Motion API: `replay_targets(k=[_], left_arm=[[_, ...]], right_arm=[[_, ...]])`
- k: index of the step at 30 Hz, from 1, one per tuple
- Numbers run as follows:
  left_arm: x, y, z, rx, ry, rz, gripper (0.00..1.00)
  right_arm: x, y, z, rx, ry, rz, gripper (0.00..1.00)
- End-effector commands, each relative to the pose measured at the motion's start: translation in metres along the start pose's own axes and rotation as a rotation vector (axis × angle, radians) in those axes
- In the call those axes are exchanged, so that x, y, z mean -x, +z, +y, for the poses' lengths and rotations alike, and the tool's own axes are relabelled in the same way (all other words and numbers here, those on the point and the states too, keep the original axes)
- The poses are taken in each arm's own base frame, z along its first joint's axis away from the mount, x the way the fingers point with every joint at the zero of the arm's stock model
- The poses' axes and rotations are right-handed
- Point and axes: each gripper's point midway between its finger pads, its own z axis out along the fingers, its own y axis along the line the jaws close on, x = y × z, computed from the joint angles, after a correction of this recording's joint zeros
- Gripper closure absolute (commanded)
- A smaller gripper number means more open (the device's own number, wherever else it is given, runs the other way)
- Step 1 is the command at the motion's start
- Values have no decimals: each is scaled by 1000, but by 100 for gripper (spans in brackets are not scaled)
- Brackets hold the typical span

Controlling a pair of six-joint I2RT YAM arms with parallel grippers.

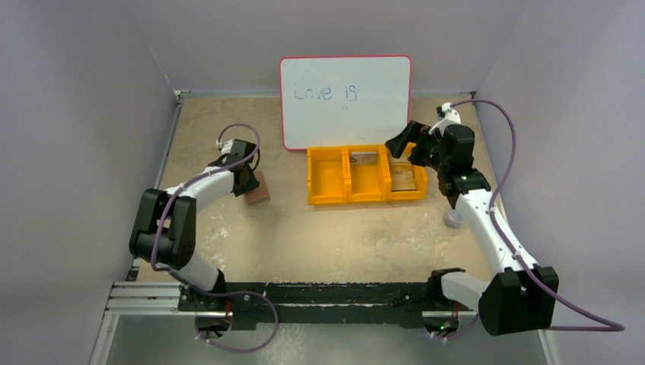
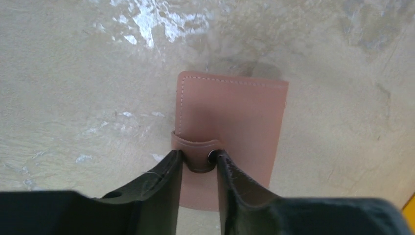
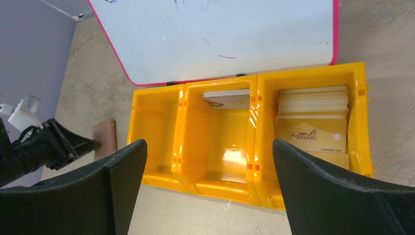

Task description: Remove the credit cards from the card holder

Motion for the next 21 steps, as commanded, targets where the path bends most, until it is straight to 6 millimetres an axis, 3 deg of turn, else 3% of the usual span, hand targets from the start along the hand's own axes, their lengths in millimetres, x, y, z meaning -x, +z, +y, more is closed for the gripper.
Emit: replay_targets(k=[1, 4, 11, 17, 21], left_arm=[[-50, -9, -2, -89, 61, 132, 77], [-67, -16, -5, -115, 83, 151, 91], [-98, -56, -28, -228, 166, 162, 91], [-129, -88, -34, -305, 176, 159, 100], [-147, -119, -46, -416, 196, 172, 100]], right_arm=[[9, -2, 16, 59, -17, -12, 0], [2, -2, 18, 71, -11, 3, 0], [-20, -6, 25, 112, -1, 52, 0], [-51, -10, 38, 153, -2, 123, 0], [-62, -14, 43, 166, -3, 141, 0]])
